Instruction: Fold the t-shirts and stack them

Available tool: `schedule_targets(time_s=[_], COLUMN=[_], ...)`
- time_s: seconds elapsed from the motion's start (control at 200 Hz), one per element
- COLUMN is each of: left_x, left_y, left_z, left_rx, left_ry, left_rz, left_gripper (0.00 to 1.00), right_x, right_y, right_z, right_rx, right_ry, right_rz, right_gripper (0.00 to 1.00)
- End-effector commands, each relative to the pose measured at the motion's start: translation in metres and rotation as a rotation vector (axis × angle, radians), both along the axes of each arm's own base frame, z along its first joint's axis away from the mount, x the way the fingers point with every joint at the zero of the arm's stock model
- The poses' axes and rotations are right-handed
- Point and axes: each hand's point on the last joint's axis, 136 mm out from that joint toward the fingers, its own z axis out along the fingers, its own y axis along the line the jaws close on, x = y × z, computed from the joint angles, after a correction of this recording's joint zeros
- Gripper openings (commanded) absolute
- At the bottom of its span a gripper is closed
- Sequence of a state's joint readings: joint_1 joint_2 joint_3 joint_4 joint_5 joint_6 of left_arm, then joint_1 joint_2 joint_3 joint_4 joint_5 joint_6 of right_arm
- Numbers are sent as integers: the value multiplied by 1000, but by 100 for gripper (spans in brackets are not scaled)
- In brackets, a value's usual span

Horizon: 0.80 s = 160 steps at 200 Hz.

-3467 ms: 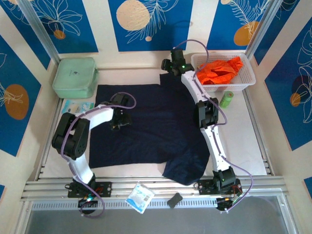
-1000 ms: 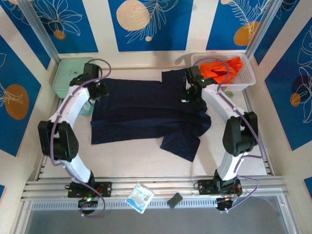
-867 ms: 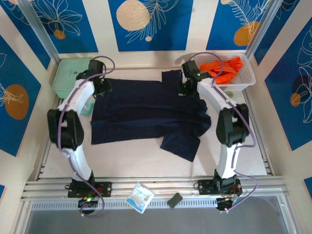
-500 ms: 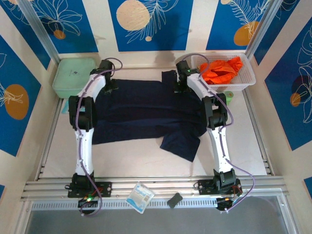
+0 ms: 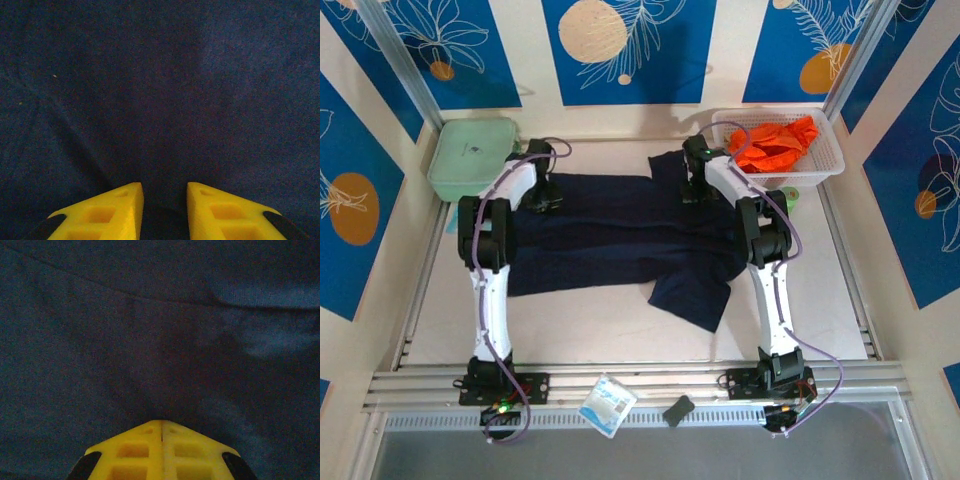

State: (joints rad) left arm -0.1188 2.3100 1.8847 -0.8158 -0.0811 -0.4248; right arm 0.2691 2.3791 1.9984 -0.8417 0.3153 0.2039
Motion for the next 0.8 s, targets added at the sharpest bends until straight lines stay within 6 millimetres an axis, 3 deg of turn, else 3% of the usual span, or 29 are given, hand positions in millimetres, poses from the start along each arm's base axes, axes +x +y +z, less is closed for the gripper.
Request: schedule_targets(time_s=[0.0, 0.325, 0.58, 0.795], left_x=[-46, -113, -147, -170], left_y=[-10, -36, -47, -46], left_z=[-13, -19, -20, -14], left_rx=[-36, -98, -108, -119], left_ry=[109, 123, 127, 123], left_rz=[2, -10, -5, 19], left_gripper=[30, 29, 29, 29], right_x=[-23, -59, -88, -94], right_y=[-22, -39, -40, -34], right_z=[-8, -12, -12, -11], right_rx=[-99, -146, -125, -117], right_ry=[44, 60, 73, 77], right_rz=[25, 63, 61, 74], right_gripper=[0, 0, 0, 0])
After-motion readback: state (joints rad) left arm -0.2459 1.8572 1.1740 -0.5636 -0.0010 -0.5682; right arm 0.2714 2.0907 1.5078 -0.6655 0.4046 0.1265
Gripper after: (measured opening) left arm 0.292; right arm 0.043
